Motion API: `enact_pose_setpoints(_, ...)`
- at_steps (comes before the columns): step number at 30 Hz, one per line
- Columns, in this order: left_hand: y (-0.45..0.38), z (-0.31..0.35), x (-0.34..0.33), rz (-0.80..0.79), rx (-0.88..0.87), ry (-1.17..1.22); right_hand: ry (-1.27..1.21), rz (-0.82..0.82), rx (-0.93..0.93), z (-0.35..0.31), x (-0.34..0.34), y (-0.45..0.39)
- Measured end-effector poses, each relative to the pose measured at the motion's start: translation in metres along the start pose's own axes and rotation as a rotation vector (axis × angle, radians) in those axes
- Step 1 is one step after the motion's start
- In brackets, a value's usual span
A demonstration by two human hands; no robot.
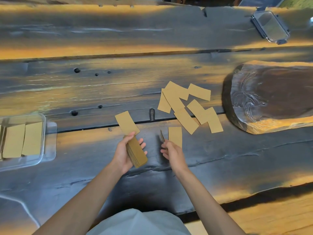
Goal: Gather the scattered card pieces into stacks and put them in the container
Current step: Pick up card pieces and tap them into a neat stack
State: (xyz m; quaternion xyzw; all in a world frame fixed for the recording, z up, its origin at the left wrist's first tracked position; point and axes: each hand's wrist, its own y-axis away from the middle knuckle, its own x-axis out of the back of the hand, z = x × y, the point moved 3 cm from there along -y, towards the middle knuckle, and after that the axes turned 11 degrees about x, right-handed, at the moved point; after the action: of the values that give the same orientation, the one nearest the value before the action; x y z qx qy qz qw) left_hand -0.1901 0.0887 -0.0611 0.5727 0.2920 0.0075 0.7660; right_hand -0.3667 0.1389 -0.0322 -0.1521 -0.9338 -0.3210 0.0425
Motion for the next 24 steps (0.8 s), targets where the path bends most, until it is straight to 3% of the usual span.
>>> enact_pose_setpoints(3,0.003,0.001,-0.002,-0.031,-0.020,-0.030,-0.059,-0.105,-0.085,-0.005,-0.016,0.002)
enact_pose_setpoints(8,0.010,0.002,-0.008,-0.078,-0.017,-0.224,-0.079,-0.218,0.031,-0.009,-0.033,0.008)
enact_pose_setpoints(17,0.006,0.008,0.000,-0.119,-0.043,-0.166,0.260,-0.291,0.325,0.004,-0.047,0.000)
enact_pose_setpoints(21,0.005,0.005,-0.004,-0.139,-0.034,-0.129,0.333,-0.222,0.375,-0.002,-0.042,0.000)
enact_pose_setpoints(24,0.003,0.004,-0.001,-0.111,-0.041,-0.027,0.355,-0.119,0.313,0.000,-0.028,-0.009)
